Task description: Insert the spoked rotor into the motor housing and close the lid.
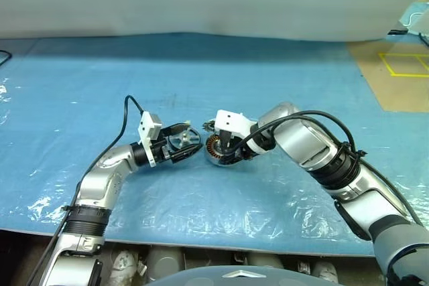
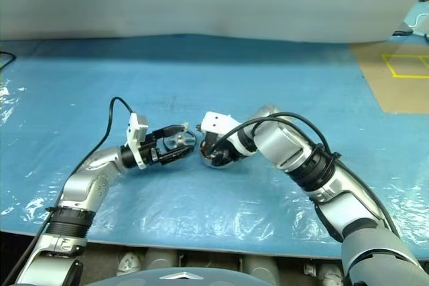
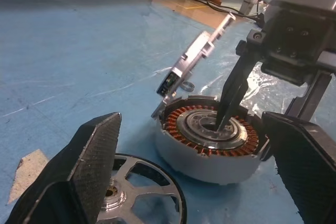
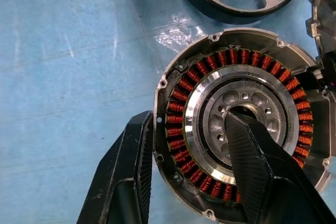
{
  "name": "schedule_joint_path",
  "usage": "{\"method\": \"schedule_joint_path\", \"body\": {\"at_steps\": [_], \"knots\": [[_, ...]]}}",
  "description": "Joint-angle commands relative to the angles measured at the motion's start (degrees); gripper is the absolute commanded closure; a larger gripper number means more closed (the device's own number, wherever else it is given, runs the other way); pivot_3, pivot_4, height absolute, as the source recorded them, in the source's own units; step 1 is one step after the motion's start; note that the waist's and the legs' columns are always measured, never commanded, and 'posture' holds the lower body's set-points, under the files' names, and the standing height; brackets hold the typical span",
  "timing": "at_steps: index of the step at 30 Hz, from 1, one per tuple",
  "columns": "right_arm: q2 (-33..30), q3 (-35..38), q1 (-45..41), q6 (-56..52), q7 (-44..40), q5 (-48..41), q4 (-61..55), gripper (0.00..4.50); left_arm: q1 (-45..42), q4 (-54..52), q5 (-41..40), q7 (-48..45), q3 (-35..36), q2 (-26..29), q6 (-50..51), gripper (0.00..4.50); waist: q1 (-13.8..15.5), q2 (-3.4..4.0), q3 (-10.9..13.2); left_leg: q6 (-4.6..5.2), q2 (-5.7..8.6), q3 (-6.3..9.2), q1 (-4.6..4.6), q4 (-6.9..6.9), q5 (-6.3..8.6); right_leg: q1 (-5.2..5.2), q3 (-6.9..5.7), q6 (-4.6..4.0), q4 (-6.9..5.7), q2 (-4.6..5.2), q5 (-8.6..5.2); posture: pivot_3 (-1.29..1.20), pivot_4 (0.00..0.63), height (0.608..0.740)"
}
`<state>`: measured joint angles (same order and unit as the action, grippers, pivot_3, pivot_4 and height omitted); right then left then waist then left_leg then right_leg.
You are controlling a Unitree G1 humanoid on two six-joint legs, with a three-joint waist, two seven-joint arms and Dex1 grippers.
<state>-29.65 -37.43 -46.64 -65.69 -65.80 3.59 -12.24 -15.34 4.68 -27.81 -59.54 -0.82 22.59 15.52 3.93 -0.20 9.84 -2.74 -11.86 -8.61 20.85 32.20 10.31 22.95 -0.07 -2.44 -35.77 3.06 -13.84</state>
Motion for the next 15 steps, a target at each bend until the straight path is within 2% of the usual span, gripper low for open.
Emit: {"method": "schedule_joint_path", "body": {"at_steps": [1,4,8,11,15], "knots": [[-0.97,-2.27,1.47,-0.12,2.25,-0.71,0.71,2.73,-0.32,-1.27,0.16,-0.46,-0.39,-0.14,-0.75,0.0,0.01,0.0,0.0,0.0,0.0,0.0,-0.06,0.01,0.0,-0.05,0.04,0.01,-0.02,0.04,0.0,0.0,0.15,0.74],[-0.93,-2.1,1.54,-0.99,2.8,-2.35,-0.73,2.73,-0.47,-1.19,0.33,-0.29,-0.5,-0.28,-1.01,0.0,0.05,0.0,0.0,0.01,0.01,0.0,-0.23,0.02,0.0,-0.19,0.14,0.09,-0.03,0.1,0.06,0.0,0.15,0.74],[-2.45,-1.93,1.9,-0.47,2.19,-4.73,-2.97,1.43,-0.88,-0.78,0.28,-0.49,-0.49,-0.2,-1.08,0.0,0.12,0.01,-0.01,0.01,0.01,0.0,-0.15,0.02,-0.01,-0.12,0.15,0.1,-0.01,0.09,0.07,0.0,0.15,0.74],[-3.32,1.09,2.14,-3.29,0.44,-9.58,-5.17,0.44,-1.24,-0.05,0.35,-0.78,-0.36,-0.15,-1.46,0.0,0.12,0.01,-0.01,0.0,0.03,0.0,0.15,0.01,-0.01,0.09,0.1,0.11,0.09,0.07,0.08,0.0,0.15,0.74],[-5.31,7.02,3.31,-3.64,0.04,-14.77,-7.48,0.44,-1.37,0.4,0.36,-1.02,-0.42,-0.26,-1.87,0.0,0.37,0.01,-0.01,0.0,0.07,0.01,0.28,-0.05,-0.01,0.17,0.02,0.12,0.1,0.07,0.09,0.0,0.15,0.74]]}}
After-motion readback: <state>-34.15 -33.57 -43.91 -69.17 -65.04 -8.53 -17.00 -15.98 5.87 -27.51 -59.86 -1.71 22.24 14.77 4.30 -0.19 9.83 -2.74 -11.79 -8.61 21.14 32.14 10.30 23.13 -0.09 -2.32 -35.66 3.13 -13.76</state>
